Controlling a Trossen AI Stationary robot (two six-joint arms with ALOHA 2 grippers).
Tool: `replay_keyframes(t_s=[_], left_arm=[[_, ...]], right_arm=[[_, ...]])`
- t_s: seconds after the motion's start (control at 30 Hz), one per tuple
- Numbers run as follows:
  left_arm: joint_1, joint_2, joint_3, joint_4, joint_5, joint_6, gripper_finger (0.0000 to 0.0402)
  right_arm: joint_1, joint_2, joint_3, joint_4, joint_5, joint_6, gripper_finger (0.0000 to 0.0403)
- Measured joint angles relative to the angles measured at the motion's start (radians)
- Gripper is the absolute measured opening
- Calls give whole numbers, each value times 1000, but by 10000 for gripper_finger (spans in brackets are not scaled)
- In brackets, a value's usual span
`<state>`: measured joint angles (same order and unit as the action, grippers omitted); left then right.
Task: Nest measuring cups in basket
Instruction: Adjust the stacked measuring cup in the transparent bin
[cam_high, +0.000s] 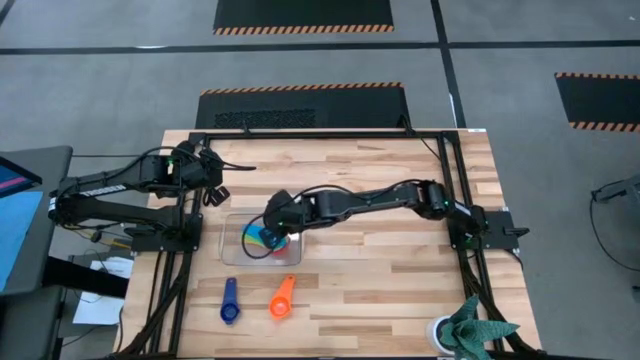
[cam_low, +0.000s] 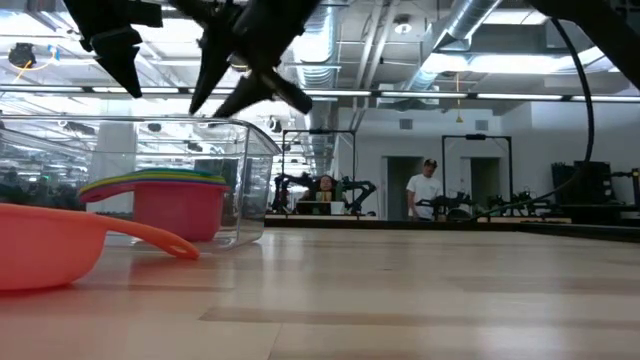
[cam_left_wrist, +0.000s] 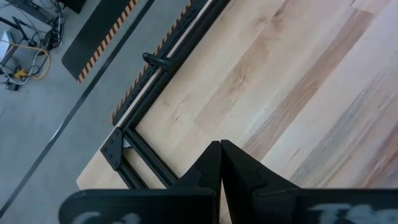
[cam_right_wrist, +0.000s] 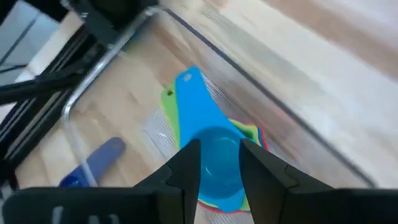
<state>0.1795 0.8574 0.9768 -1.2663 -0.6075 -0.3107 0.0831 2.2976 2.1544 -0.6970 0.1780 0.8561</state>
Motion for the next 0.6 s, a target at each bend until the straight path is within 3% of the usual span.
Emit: replay_keyframes(t_s=[0.17, 0.3, 0.47, 0.6], left_arm=[[0, 0, 0, 0, 45, 1, 0], [0, 0, 0, 0, 146, 2, 0], [-24, 0, 0, 41, 398, 45, 0], [-101, 15, -34, 132, 427, 96, 0]], right_arm=[[2, -89, 0, 14, -71, -225, 121], [4, -164, 1, -90, -182, -404, 118], [11, -229, 0, -326, -178, -420, 118], [16, -246, 0, -495, -98, -396, 118]])
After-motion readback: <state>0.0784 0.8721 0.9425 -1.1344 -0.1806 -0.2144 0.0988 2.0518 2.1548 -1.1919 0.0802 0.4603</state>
